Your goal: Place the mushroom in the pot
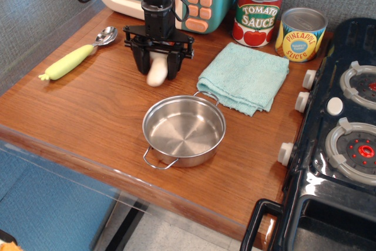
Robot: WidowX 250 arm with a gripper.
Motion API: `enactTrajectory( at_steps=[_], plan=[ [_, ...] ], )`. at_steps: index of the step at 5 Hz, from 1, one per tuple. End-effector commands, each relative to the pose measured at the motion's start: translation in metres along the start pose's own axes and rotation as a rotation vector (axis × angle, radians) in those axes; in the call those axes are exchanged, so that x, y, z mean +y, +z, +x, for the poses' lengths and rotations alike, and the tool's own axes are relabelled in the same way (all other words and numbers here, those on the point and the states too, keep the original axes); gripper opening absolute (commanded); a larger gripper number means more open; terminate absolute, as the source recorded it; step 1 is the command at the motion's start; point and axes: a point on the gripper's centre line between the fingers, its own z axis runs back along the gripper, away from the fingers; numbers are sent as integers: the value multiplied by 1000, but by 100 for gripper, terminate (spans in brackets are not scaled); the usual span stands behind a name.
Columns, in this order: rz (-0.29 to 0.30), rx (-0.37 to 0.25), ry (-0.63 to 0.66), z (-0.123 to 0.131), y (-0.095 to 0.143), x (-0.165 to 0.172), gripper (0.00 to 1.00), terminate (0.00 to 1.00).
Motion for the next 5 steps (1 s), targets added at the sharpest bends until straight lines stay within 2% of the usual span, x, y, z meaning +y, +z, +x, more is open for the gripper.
enactTrajectory(
  at_steps=[1,2,3,4,5],
  plan=[
    [25,-125,-21,-13,51,-10,0,0],
    [43,-174,-61,-39,78,-36,0,0],
    [21,-184,-119,-85,96,-74,0,0],
    [2,-170,-189,-119,93,-106,0,0],
    [0,-154,-227,-129,90,-119,0,0]
  ],
)
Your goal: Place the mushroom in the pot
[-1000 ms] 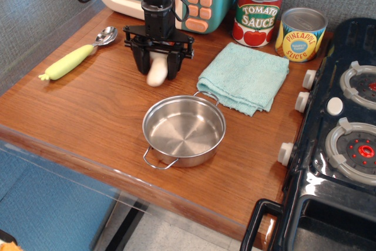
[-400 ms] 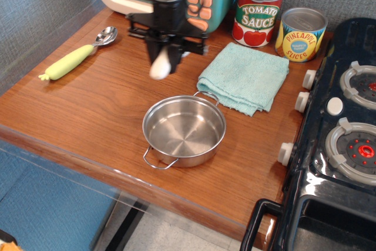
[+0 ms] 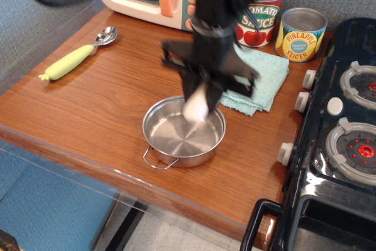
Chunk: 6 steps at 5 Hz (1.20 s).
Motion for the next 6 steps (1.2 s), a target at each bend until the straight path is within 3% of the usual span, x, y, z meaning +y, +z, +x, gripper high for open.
enactTrajectory(
  at_steps=[1,3,4,6],
  plan=[
    [-22,-53,-20,-4,13,-11,0,0],
    [-18,-41,18,-8,11,-5,0,0],
    [-20,-27,40,-11,11,-1,100,0],
    [-2,-14,92,-19,15,8,100,0]
  ],
)
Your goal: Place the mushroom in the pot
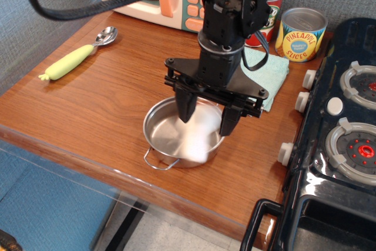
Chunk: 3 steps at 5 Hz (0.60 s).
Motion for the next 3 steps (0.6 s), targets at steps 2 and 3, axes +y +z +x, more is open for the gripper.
enactTrajectory(
  at_steps=[2,3],
  plan=[
    [10,-45,46,-7,15,13,100,0],
    [10,-45,46,-7,15,13,100,0]
  ],
)
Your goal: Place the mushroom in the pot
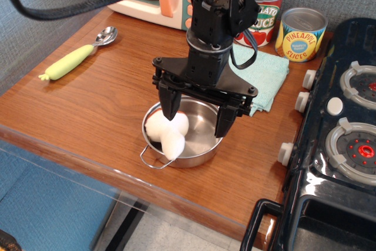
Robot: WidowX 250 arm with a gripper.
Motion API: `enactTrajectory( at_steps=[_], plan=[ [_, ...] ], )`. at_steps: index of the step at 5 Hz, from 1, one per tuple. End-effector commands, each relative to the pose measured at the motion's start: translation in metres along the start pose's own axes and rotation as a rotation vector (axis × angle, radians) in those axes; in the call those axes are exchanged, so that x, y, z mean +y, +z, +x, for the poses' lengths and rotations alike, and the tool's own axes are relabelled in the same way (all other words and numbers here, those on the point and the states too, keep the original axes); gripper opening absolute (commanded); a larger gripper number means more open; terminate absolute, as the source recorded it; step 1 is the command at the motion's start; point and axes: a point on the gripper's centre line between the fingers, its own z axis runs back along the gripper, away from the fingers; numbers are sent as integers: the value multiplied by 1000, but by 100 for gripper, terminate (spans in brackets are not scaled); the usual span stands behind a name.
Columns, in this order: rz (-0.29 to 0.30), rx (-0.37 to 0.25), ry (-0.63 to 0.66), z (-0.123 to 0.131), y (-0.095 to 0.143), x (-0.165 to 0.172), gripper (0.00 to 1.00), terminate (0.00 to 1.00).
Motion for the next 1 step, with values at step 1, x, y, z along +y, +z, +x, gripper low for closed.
enactTrajectory(
  at_steps=[1],
  plan=[
    [-13,-51,-4,-3,14,4,100,100]
  ],
)
